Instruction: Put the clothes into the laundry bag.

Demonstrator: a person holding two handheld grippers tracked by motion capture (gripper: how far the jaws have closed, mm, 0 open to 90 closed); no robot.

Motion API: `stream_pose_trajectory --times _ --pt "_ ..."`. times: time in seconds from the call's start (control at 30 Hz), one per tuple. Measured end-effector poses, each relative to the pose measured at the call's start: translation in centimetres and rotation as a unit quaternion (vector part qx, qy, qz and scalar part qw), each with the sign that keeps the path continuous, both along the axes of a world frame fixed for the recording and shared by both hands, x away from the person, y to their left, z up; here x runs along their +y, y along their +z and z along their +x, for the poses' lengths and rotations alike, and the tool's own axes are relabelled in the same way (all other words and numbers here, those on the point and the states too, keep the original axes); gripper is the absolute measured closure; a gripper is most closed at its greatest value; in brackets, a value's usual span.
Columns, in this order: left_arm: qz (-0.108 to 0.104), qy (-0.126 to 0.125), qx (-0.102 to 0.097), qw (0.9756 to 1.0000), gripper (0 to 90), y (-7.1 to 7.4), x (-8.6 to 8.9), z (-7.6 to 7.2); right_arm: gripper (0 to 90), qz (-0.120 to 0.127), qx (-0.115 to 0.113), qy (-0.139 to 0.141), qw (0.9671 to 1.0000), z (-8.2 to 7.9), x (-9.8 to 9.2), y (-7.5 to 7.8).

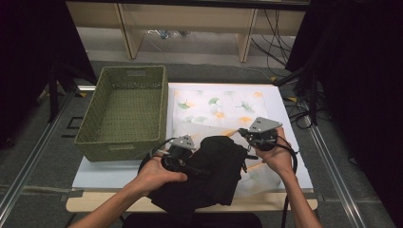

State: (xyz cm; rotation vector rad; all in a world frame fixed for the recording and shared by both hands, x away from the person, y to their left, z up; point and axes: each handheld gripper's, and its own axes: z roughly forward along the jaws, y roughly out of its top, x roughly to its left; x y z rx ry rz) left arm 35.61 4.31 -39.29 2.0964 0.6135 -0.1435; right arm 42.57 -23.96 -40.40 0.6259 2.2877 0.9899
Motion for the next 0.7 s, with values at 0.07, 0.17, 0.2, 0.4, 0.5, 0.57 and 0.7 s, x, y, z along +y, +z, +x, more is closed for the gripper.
stream_pose_trajectory --times 0.07,0.17,0.2,0.4,0.5,0.57,0.7 --pt "0.014 -0.003 -0.001 0.9999 66.4 -0.9 -0.7 0.6 90.0 0.001 -0.002 0.001 1.0000 0.0 0.0 0.0" --pt "0.020 -0.002 0.009 0.9998 66.4 -2.3 -1.7 1.5 90.0 0.000 -0.004 0.001 1.0000 -0.1 0.1 0.1" --pt "0.021 0.000 0.012 0.9997 66.3 -2.6 -2.0 1.8 90.0 0.000 -0.006 0.003 1.0000 -0.1 0.1 0.1" --pt "0.038 0.010 0.027 0.9988 66.0 -4.4 -3.4 3.8 90.0 0.002 -0.002 -0.001 1.0000 -0.3 0.3 0.3" --pt "0.047 0.018 0.031 0.9982 65.7 -4.7 -3.8 4.1 90.0 -0.004 -0.005 0.006 1.0000 -0.3 0.4 0.2" --pt "0.046 0.018 0.034 0.9982 65.7 -4.9 -3.9 4.3 90.0 0.000 -0.006 0.006 1.0000 -0.3 0.5 0.3" --pt "0.049 -0.005 0.027 0.9984 65.7 -5.0 -4.4 4.0 90.0 0.005 -0.007 0.001 1.0000 -0.5 0.6 0.4"
